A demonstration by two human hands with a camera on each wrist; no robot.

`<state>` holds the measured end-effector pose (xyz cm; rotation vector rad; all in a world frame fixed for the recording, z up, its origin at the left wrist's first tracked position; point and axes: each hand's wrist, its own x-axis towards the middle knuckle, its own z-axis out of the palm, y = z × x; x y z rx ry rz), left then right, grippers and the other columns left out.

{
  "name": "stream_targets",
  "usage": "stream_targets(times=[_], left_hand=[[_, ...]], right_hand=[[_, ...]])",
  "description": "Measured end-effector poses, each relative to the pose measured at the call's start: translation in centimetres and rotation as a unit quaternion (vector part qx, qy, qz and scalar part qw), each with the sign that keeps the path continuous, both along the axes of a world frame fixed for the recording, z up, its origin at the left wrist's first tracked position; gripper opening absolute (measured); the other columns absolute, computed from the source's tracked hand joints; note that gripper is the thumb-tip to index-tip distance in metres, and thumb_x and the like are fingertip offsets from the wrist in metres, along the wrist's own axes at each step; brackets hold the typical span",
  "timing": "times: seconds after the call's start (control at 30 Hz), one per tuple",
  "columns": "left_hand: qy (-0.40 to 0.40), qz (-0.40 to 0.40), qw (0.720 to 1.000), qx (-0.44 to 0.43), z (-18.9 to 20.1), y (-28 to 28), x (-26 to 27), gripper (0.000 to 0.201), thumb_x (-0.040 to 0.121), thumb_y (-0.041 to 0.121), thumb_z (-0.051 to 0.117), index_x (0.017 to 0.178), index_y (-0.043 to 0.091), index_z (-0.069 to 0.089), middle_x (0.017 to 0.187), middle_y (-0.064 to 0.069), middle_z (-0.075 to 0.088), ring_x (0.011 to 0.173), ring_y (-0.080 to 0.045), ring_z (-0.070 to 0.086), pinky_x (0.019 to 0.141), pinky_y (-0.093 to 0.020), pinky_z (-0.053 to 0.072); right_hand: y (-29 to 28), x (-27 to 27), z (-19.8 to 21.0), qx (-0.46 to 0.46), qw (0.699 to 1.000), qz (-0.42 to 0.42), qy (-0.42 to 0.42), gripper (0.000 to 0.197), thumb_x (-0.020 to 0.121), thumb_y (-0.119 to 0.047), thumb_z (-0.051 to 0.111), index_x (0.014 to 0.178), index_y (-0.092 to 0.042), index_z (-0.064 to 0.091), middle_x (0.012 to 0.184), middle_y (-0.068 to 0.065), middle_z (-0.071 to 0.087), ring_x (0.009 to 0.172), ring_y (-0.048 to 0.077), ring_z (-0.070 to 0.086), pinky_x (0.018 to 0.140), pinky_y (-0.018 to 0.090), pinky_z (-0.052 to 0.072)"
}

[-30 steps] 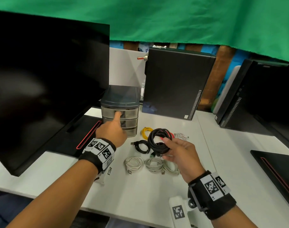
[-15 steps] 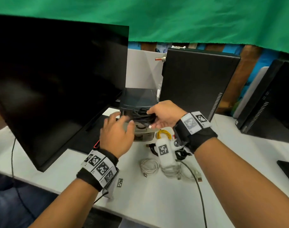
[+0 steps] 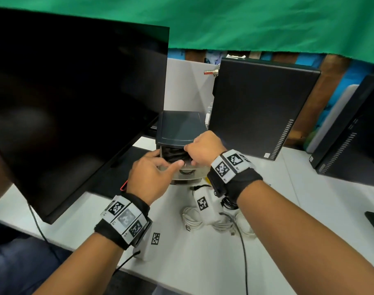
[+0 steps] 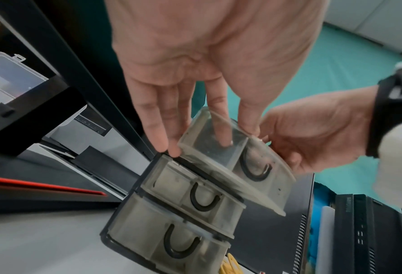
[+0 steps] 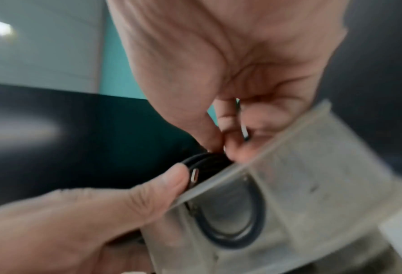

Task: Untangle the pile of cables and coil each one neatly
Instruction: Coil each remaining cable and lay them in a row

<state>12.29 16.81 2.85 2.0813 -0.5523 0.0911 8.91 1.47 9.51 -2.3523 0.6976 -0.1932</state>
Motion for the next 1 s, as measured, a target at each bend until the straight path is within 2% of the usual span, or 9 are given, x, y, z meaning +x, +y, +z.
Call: stream_targets(times=[0.17, 0.27, 0.37, 0.53, 0.6, 0.7, 0.83, 0.93, 1.0], left_hand=[[-0.019, 0.032, 0.999, -0.021, -0.6, -0.5, 0.7, 0.043, 0.077, 0.068, 0.065, 0.048, 0.035, 0.061, 0.105, 0.009, 0.072, 0.095, -0.009, 0.065, 0.084, -0.036, 0.054], [-0.011, 0.034, 0.999, 0.009, -0.1, -0.6, 0.3, 0.041, 0.084, 0.054, 0.067, 0.05, 0.031, 0.062, 0.118, 0.008, 0.07, 0.109, -0.012, 0.064, 0.086, -0.031, 0.049], [-0.009, 0.019, 1.0, 0.0, 0.1, -0.4, -0.1, 0.032, 0.085, 0.044, 0.073, 0.057, 0.029, 0.067, 0.126, 0.01, 0.064, 0.104, -0.009, 0.063, 0.086, -0.03, 0.049], [0.004, -0.012, 1.0, -0.007, -0.1, 0.0, 0.3, 0.029, 0.075, 0.06, 0.073, 0.065, 0.032, 0.07, 0.122, 0.018, 0.063, 0.102, -0.011, 0.064, 0.088, -0.036, 0.053], [0.0, -0.022, 1.0, 0.008, -0.3, 0.0, 0.5, 0.039, 0.065, 0.077, 0.066, 0.069, 0.038, 0.069, 0.132, 0.011, 0.062, 0.109, -0.011, 0.063, 0.09, -0.04, 0.054], [0.0, -0.019, 1.0, 0.003, -0.5, -0.1, 0.7, 0.047, 0.071, 0.077, 0.061, 0.061, 0.031, 0.068, 0.128, 0.009, 0.064, 0.116, -0.009, 0.06, 0.093, -0.04, 0.052], [0.004, -0.023, 0.999, -0.033, -0.3, -0.1, 1.3, 0.049, 0.095, 0.044, 0.059, 0.064, 0.009, 0.072, 0.103, 0.014, 0.068, 0.119, -0.009, 0.06, 0.094, -0.035, 0.049], [-0.007, -0.01, 1.0, -0.029, 0.0, 0.0, 1.0, 0.026, 0.091, 0.04, 0.065, 0.07, 0.031, 0.077, 0.122, 0.009, 0.068, 0.106, -0.012, 0.064, 0.093, -0.037, 0.05], [-0.008, -0.006, 0.999, -0.052, 0.2, -0.1, 0.6, 0.016, 0.088, 0.039, 0.067, 0.074, 0.038, 0.075, 0.112, 0.012, 0.071, 0.093, -0.011, 0.065, 0.088, -0.038, 0.054]], right_hand=[[0.9, -2.0, 1.2, -0.205, 0.977, 0.067, -0.007, 0.028, 0.092, -0.042, 0.062, 0.086, -0.015, 0.068, 0.083, 0.003, 0.068, 0.081, 0.023, 0.064, 0.073, 0.034, 0.055], [1.5, -2.3, 1.1, -0.178, 0.974, 0.138, -0.032, 0.03, 0.091, -0.039, 0.066, 0.074, -0.014, 0.07, 0.076, 0.002, 0.069, 0.077, 0.02, 0.065, 0.069, 0.031, 0.054], [1.6, -1.1, 0.4, -0.141, 0.976, 0.166, 0.007, 0.036, 0.096, -0.037, 0.058, 0.077, -0.011, 0.073, 0.078, 0.006, 0.07, 0.077, 0.021, 0.065, 0.068, 0.031, 0.051], [1.4, -0.5, -0.6, -0.074, 0.981, 0.182, 0.002, 0.036, 0.101, -0.036, 0.052, 0.084, -0.012, 0.073, 0.075, 0.004, 0.069, 0.076, 0.02, 0.065, 0.071, 0.033, 0.052], [1.0, -0.8, -0.3, -0.053, 0.982, 0.171, -0.061, 0.029, 0.099, -0.033, 0.057, 0.084, -0.016, 0.075, 0.075, 0.002, 0.072, 0.075, 0.017, 0.067, 0.072, 0.033, 0.055], [0.3, -1.4, 0.2, -0.036, 0.974, 0.15, -0.165, 0.03, 0.097, -0.033, 0.06, 0.075, -0.017, 0.073, 0.072, 0.001, 0.071, 0.071, 0.015, 0.067, 0.073, 0.036, 0.057], [-2.1, -3.2, -0.5, -0.02, 0.951, 0.029, -0.307, 0.035, 0.094, -0.032, 0.062, 0.066, -0.012, 0.067, 0.061, 0.003, 0.066, 0.064, 0.02, 0.064, 0.067, 0.037, 0.056], [-4.3, -5.1, -2.6, -0.019, 0.937, -0.081, -0.34, 0.04, 0.092, -0.024, 0.062, 0.059, -0.001, 0.057, 0.055, 0.007, 0.054, 0.054, 0.019, 0.05, 0.058, 0.036, 0.048], [-5.4, -6.3, -4.3, 0.0, 0.95, -0.098, -0.297, 0.039, 0.091, -0.022, 0.062, 0.06, 0.001, 0.058, 0.057, 0.012, 0.057, 0.056, 0.028, 0.052, 0.063, 0.041, 0.054]])
